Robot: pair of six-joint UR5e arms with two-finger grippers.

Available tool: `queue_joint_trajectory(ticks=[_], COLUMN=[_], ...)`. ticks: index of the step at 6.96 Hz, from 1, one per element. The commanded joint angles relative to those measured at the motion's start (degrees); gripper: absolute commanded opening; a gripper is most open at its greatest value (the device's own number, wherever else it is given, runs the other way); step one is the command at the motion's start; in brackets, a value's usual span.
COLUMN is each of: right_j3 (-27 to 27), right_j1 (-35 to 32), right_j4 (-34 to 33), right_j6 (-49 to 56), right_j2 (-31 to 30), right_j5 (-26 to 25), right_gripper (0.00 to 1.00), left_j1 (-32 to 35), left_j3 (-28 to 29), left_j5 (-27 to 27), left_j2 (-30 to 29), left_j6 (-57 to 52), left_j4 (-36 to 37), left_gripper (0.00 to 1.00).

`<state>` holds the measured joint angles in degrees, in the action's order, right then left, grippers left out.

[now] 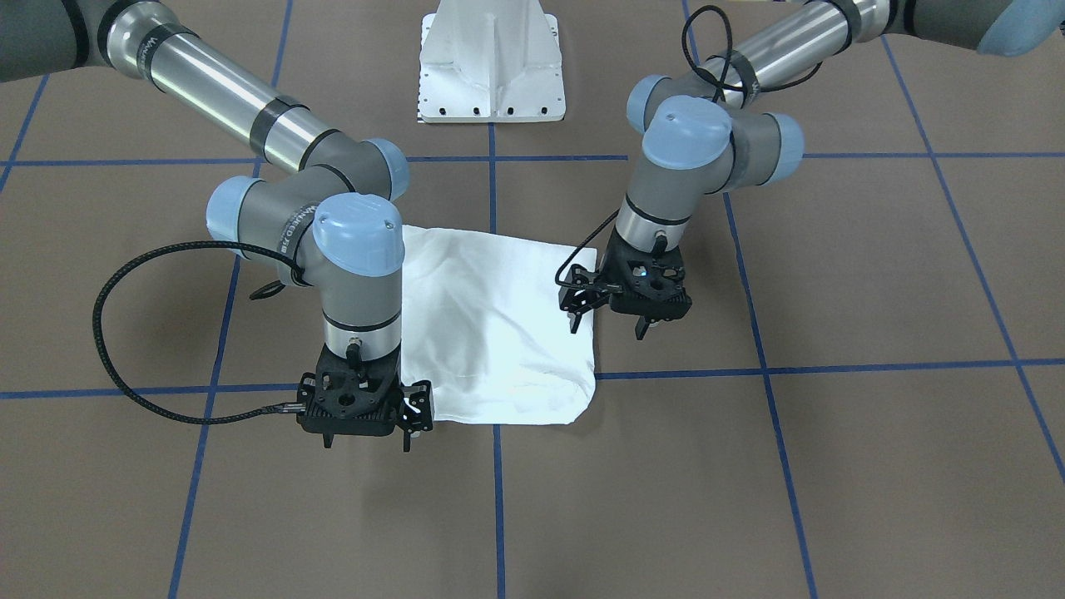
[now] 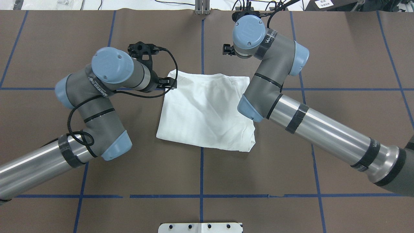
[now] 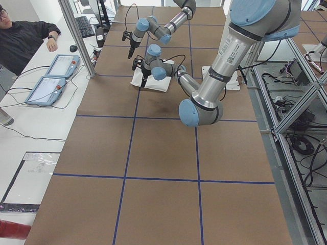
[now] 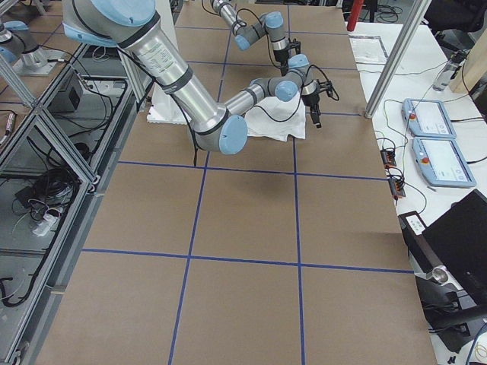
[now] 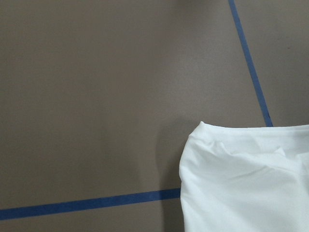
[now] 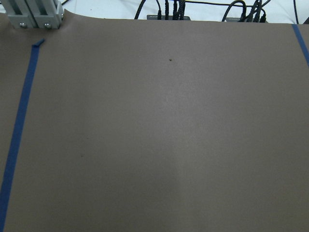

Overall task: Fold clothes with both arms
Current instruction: 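Release the shirt and raise both grippers away from it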

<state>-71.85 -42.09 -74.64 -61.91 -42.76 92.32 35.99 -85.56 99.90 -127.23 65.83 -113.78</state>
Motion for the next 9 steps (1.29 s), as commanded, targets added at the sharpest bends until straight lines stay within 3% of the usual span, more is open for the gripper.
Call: queue_joint_trajectory(ticks=[1,3,4,7,9], right_j3=[-6.6,-6.6,-6.6,-6.6,-6.6], right_j1=[-0.5,-0.5,-0.5,-0.5,-0.5], right_j4=[0.1,0.0,0.0,0.0,0.0], right_j6=[2.1,2.1,2.1,2.1,2.1], right_j2=[-4.8,-4.8,-4.9,-5.1,-5.1], right_j5=[2.3,2.3,2.3,2.2,2.3], right_gripper=[1.00,1.00,1.00,1.00,1.00], left_j1=[-3.1,-3.1,-2.8,5.4,6.6], left_j3=[5.6,13.0,16.4,28.4,28.4], left_j5=[-3.1,-3.7,-8.1,-9.2,-10.3], left_j2=[-4.5,-9.2,-10.8,-13.0,-13.1], left_j6=[4.6,9.5,12.4,12.6,11.0], left_j4=[0.1,0.0,-0.9,-8.0,-8.1], left_gripper=[1.00,1.00,1.00,1.00,1.00])
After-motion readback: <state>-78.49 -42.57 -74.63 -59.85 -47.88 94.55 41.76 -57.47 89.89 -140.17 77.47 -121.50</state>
